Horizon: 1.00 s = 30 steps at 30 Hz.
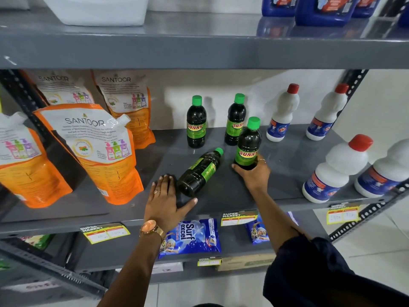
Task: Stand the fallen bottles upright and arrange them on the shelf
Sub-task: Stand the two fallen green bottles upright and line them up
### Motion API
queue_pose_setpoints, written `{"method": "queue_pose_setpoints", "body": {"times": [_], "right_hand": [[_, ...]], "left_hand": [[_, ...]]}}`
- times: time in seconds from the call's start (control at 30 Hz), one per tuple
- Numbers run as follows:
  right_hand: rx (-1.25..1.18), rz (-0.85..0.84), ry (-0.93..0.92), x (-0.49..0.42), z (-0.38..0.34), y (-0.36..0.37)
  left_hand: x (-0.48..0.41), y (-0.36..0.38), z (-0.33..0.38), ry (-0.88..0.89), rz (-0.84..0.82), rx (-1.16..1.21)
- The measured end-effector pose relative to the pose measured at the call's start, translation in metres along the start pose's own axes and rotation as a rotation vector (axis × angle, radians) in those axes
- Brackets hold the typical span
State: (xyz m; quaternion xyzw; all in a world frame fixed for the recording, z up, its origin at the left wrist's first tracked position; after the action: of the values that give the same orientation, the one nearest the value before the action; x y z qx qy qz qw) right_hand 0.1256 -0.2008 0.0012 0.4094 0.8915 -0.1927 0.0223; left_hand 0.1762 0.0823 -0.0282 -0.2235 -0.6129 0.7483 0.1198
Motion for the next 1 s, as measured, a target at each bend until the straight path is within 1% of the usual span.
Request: {"method": "queue_pose_setpoints", "body": {"times": [0.17, 0.33, 0.4, 0.6, 0.73, 0.87, 0.93, 1.0], "right_hand": [[0.040, 0.032, 0.015, 0.036, 0.006, -0.027], [-0.019, 0.069, 0.037, 0.076, 0.028, -0.054], [-0.007, 0.090, 0.031, 0.086, 0.032, -0.061], [-0.006, 0.070, 0.054, 0.091, 0.035, -0.066], [0.018, 0.091, 0.071, 0.093, 0.035, -0.065], [0.032, 0.049, 0.111, 0.095, 0.037, -0.063], [-0.029, 0.118, 0.163, 0.108, 0.037, -0.069], [-0.136, 0.211, 0.170, 0.139, 0.028, -0.073]], "left_hand": [[0.000, 0.002, 0.000, 0.018, 0.006, -0.021], [0.000, 0.005, -0.001, 0.030, -0.015, -0.025], [0.000, 0.006, -0.001, 0.030, -0.021, -0.017], [-0.001, 0.007, 0.000, 0.019, -0.042, -0.032], [0.000, 0.004, 0.002, 0.022, -0.057, -0.044], [0.001, -0.001, 0.005, 0.000, -0.085, -0.018], [0.001, -0.002, 0.005, -0.006, -0.119, 0.041], [0.001, -0.004, 0.000, 0.006, -0.188, 0.107]]}}
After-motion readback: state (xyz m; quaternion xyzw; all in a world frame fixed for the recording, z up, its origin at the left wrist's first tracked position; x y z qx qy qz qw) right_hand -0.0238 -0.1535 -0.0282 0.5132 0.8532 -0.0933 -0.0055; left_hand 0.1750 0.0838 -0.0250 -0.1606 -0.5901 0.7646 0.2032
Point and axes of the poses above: each hand's wrist, its own x-axis away from the middle knuckle, its own y-axis out of the palm, z = x × y, the point moved 6 cm from there along -x, towards the middle knuckle, and after that the axes turned 3 degrees about -x, right-handed, at the moved point
